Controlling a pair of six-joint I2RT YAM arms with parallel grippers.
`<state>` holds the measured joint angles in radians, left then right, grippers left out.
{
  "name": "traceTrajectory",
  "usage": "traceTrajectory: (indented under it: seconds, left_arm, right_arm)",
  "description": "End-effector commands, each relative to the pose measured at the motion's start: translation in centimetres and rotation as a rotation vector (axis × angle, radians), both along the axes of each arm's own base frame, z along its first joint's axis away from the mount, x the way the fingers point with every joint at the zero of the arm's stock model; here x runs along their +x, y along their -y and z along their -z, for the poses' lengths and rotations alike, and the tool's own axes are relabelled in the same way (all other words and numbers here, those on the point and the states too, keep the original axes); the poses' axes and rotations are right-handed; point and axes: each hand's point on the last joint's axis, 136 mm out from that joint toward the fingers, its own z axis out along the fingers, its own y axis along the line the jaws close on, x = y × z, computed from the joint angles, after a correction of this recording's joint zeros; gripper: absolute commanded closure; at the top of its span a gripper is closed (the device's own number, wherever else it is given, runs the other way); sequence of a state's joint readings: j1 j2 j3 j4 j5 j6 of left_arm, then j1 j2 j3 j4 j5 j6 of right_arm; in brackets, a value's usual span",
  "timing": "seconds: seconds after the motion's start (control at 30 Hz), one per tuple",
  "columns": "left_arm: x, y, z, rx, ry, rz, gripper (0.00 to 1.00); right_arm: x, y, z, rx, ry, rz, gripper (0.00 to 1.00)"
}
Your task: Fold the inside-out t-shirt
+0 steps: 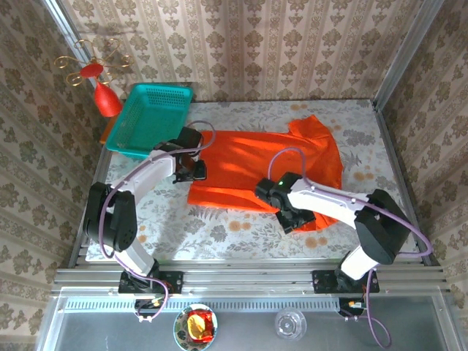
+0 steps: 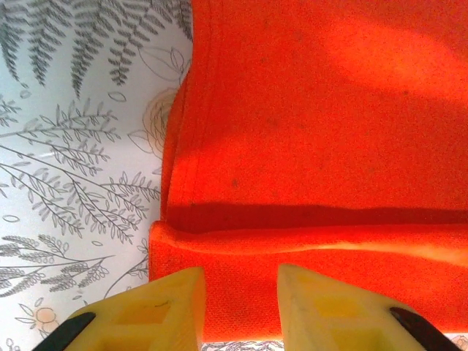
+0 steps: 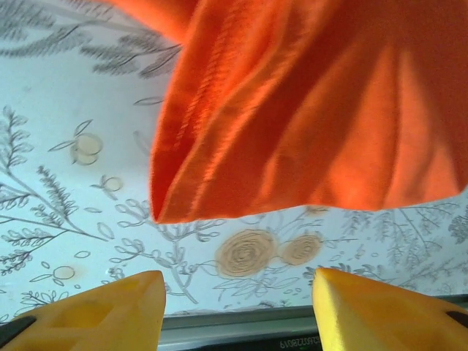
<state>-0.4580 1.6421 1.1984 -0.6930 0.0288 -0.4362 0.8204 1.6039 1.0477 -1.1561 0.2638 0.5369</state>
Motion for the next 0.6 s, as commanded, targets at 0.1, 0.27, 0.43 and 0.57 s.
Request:
traceTrajectory:
  seconds: [0.1,0.27,0.43,0.57]
  left_arm:
    - [-1.9,0.3,1.3,-0.002,-0.041,0.001,0.68]
    - [-2.3,-0.1,1.9,0.009,-0.055,-0.005,0.68]
    - [-2.6,-0.3,2.7,0.023,-0.077,-0.006,0.71]
    - [-3.2,-0.2,4.0,0.027,-0.129,0.012,0.77]
  right_arm:
    - [0.0,0.2,3.1,-0.066,-0.013,-0.003,0.50]
    - [0.5,0.1,4.3,-0.087,-0.014,-0.017,0.64]
    - [2.2,1.6,1.9,-0.149,0.082,0.011,0.91]
    - [3.5,2.9,-0.3,-0.058,0.148,0.102,1.00]
